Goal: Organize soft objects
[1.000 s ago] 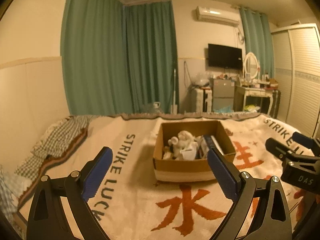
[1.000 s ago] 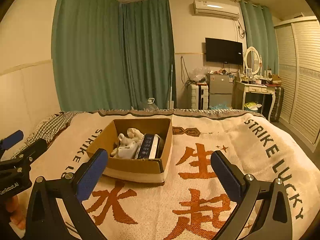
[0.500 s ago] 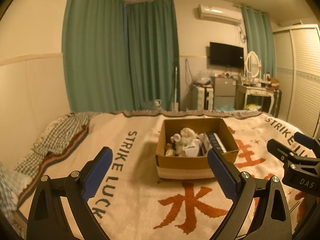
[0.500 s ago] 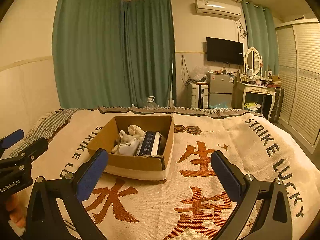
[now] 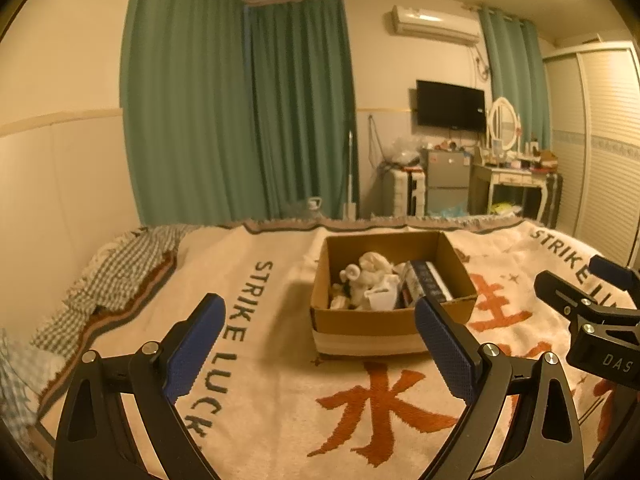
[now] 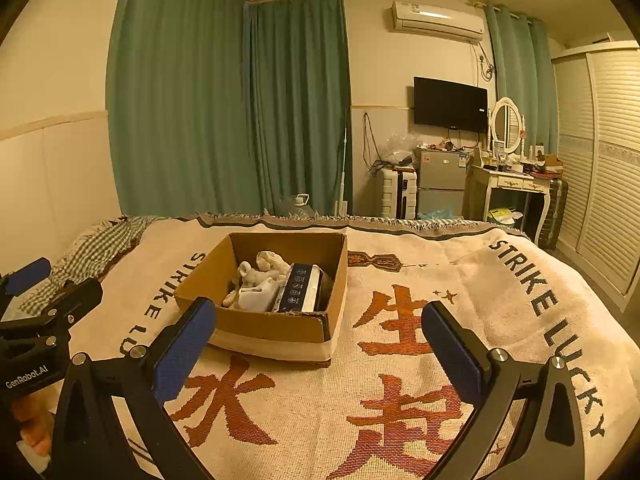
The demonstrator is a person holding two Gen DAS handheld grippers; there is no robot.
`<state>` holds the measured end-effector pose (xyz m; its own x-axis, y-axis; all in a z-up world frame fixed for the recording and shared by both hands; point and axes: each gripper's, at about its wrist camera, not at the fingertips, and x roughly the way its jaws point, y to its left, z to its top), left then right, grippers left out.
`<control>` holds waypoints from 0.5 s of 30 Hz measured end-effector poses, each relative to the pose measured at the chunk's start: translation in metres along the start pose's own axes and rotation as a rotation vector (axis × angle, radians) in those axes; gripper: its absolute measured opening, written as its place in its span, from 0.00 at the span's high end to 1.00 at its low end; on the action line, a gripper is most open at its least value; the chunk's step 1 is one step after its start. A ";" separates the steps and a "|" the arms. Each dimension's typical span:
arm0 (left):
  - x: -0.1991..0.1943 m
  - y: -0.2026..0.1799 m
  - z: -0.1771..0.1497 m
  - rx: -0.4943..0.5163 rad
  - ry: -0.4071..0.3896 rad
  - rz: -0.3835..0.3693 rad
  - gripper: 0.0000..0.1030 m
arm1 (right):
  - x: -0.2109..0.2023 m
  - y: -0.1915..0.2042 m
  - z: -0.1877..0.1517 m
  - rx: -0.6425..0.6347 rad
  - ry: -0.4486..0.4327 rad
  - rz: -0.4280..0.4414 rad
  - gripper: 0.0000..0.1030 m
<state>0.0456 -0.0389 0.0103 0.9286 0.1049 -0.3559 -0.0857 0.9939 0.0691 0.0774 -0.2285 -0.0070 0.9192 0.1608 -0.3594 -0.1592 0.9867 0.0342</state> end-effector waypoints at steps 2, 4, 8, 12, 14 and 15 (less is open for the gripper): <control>0.000 0.000 0.000 0.003 -0.001 -0.002 0.06 | 0.000 0.000 0.000 0.001 -0.001 -0.002 0.00; 0.000 0.000 0.000 0.002 0.001 -0.001 0.06 | 0.000 0.000 0.000 0.003 0.000 -0.001 0.00; 0.000 0.000 0.000 0.004 0.001 -0.006 0.06 | 0.001 0.000 0.001 0.002 0.003 0.002 0.00; 0.000 0.000 0.000 0.005 0.001 -0.008 0.06 | 0.001 0.000 0.001 0.001 0.002 0.005 0.00; 0.000 0.001 0.000 0.005 0.003 -0.010 0.06 | 0.001 0.000 0.001 0.000 0.003 0.005 0.00; 0.000 0.001 -0.001 0.004 0.003 -0.009 0.06 | 0.001 0.001 0.001 -0.001 0.003 0.005 0.00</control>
<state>0.0457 -0.0378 0.0097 0.9282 0.0964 -0.3593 -0.0761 0.9946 0.0702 0.0785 -0.2278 -0.0060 0.9172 0.1659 -0.3623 -0.1643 0.9858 0.0355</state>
